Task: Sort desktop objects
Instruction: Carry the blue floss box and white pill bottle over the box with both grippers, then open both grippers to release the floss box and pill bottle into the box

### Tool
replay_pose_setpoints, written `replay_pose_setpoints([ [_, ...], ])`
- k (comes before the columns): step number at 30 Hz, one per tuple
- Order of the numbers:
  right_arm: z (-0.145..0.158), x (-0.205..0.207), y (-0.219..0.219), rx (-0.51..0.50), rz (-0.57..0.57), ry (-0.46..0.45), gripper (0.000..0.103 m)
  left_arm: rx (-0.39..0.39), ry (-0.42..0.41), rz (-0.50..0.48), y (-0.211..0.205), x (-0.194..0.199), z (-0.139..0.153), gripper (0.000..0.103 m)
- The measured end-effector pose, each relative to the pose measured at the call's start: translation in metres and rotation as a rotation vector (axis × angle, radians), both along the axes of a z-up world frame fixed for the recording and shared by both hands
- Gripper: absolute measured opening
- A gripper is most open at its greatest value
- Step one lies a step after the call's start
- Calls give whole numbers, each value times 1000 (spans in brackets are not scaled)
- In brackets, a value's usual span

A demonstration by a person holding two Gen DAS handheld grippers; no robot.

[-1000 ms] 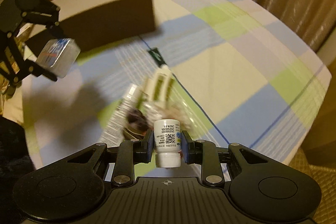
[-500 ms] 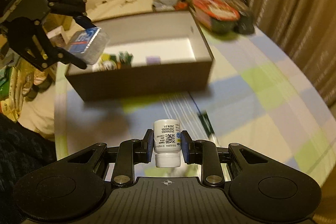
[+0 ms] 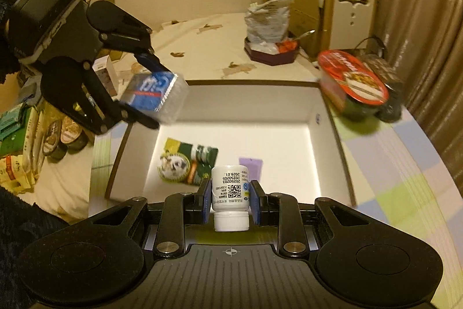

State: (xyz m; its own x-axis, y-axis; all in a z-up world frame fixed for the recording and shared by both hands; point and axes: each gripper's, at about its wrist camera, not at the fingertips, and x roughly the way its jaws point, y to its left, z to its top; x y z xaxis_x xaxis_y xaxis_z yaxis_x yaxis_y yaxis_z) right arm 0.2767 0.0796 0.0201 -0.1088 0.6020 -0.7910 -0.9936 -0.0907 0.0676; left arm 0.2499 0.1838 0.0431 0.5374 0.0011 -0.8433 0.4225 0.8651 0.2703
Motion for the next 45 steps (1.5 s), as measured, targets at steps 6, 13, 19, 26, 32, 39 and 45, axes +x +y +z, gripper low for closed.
replay_pose_setpoints([
  [6,-26,-9,44,-63,37,7,26,-37,62,-42,12,7,-27,55],
  [13,-75,-6,71,-171,33,32,26,-83,160,-97,11,15,-72,55],
  [19,-101,-1,83,-221,30,43,26,-127,212,-102,15,24,-97,55],
  [26,-124,-2,93,-295,95,35,26,-134,269,-148,14,25,-114,55],
  [32,-143,2,103,-355,130,42,26,-135,313,-168,14,26,-127,55],
  [39,-156,2,109,-403,197,89,27,-158,356,-187,11,29,-138,56],
  [45,-151,0,104,-382,221,69,79,-180,363,-190,10,28,-133,61],
])
